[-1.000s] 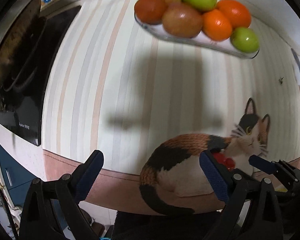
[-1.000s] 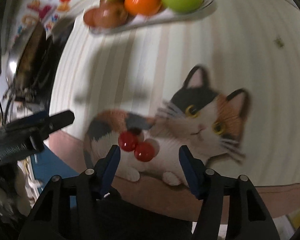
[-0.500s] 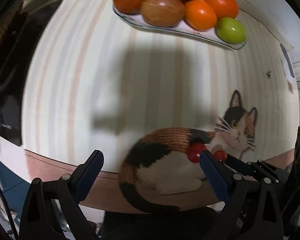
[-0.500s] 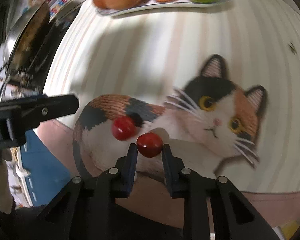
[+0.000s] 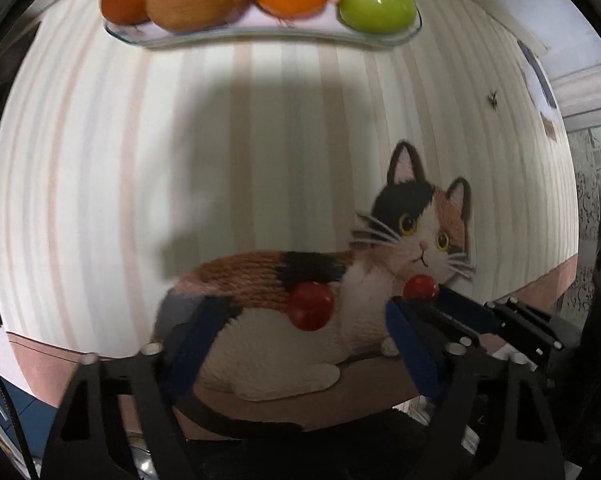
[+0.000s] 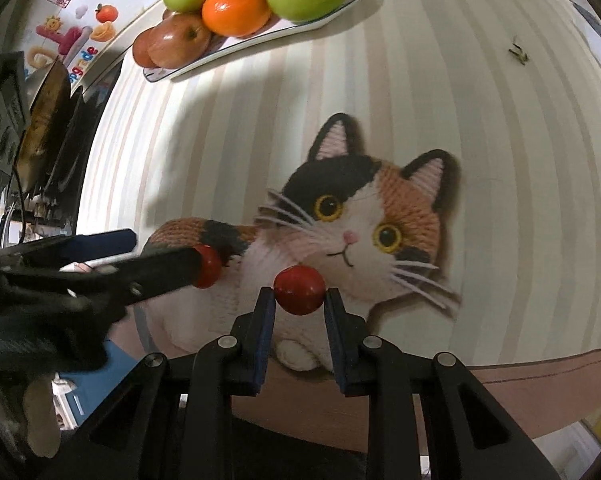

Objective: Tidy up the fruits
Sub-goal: 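Grasp a red cherry with the right tool while the left tool grasps the other cherry, then lower both cherries onto the plate and open both tools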

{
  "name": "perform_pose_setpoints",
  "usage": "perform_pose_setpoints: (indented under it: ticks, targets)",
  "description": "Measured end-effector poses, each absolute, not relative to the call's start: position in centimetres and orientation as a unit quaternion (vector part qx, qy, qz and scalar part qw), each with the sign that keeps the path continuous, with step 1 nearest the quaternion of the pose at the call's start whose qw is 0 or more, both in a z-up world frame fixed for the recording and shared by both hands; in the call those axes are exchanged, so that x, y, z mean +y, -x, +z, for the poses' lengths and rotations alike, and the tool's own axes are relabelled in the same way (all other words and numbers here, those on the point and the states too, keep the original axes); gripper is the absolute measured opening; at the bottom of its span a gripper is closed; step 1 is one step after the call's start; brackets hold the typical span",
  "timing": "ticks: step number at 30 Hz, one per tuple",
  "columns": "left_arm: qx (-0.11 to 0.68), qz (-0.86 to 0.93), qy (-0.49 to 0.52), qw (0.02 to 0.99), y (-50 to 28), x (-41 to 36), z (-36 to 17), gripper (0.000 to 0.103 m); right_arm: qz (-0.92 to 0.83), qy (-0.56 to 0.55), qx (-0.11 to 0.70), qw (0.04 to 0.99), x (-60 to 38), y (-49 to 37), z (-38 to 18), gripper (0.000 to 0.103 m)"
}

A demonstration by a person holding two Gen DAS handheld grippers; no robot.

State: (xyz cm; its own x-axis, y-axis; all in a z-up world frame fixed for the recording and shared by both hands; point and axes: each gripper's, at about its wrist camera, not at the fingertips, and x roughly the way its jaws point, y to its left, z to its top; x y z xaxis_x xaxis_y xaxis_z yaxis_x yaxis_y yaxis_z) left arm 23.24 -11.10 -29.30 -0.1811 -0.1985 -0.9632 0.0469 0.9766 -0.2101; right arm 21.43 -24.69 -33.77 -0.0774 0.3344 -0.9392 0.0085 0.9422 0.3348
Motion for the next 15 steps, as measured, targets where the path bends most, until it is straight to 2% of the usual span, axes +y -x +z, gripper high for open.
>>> perform_pose_setpoints:
  ticks: [5,12,15]
  targets:
    - [0.769,-0.098,0.046,0.629,-23.2,-12.2,-30.9,0.058,0.115,-0.117,0.725,0.669,-24.9,-21.3,-33.9,0.027]
    - [0.764,-0.105,0.023,0.636,-23.1,-14.2,-31.6,0.027,0.108,-0.118,0.726,0.669,-25.2,-21.2,-34.0,0.027]
    - [0.761,-0.106,0.030,0.639,-23.5,-14.3,-31.6,0.025,0.109,-0.117,0.724,0.671,-24.7,-21.5,-34.0,0.027]
